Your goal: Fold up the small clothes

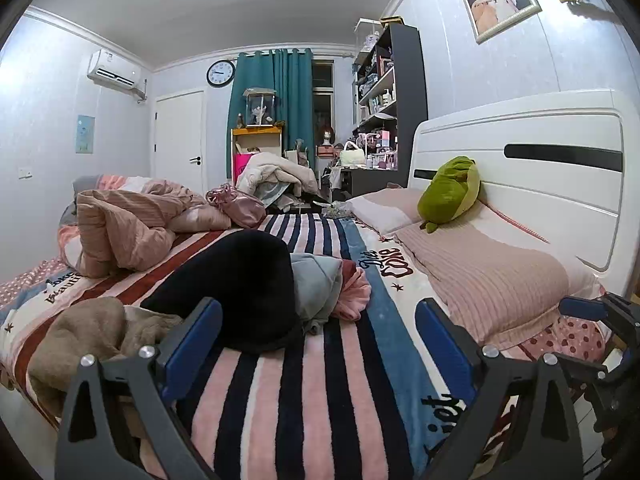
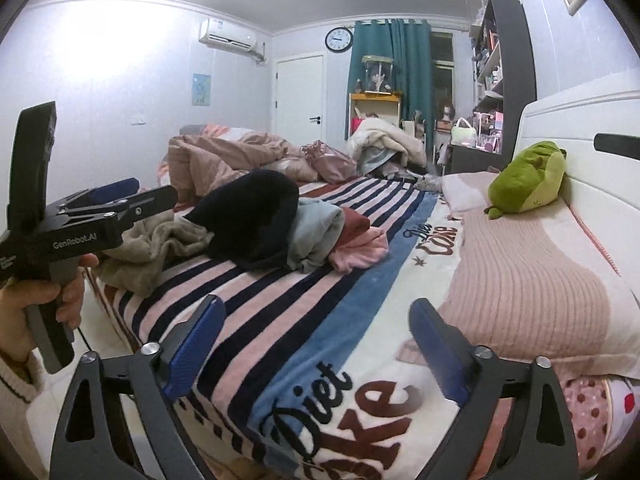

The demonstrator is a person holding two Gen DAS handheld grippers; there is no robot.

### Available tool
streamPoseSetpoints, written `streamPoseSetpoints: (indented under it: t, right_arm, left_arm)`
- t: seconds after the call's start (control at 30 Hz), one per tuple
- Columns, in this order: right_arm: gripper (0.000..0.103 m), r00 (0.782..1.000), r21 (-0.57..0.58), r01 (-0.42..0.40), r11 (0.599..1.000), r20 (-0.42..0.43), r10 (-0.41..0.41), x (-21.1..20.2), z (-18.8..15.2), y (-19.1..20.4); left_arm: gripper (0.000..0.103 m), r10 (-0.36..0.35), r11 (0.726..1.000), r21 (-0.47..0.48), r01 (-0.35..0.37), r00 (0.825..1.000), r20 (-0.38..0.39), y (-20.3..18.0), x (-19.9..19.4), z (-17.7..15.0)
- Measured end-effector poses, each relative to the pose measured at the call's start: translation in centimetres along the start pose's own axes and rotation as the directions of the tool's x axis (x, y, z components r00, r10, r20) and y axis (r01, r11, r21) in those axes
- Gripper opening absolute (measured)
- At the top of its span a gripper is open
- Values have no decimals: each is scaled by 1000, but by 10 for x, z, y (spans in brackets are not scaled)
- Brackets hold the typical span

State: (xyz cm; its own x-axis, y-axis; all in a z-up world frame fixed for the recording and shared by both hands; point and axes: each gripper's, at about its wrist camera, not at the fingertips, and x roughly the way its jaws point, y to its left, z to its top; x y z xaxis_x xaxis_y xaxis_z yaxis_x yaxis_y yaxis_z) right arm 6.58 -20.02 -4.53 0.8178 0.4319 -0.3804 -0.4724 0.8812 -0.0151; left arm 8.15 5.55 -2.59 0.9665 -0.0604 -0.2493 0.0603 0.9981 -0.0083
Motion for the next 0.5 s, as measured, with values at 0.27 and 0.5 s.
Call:
streamPoseSetpoints:
  t: [0.27, 0.5]
  right_arm:
    - [94, 1000, -3, -9, 1000, 18, 9, -1, 5, 8]
    - [94, 1000, -7, -11, 1000, 19, 11, -1, 7, 9]
  left_arm:
    - [97, 6, 1000, -5, -6, 1000, 6, 6, -5, -2]
    - [98, 12, 1000, -3, -12, 1000, 5, 7, -7, -2]
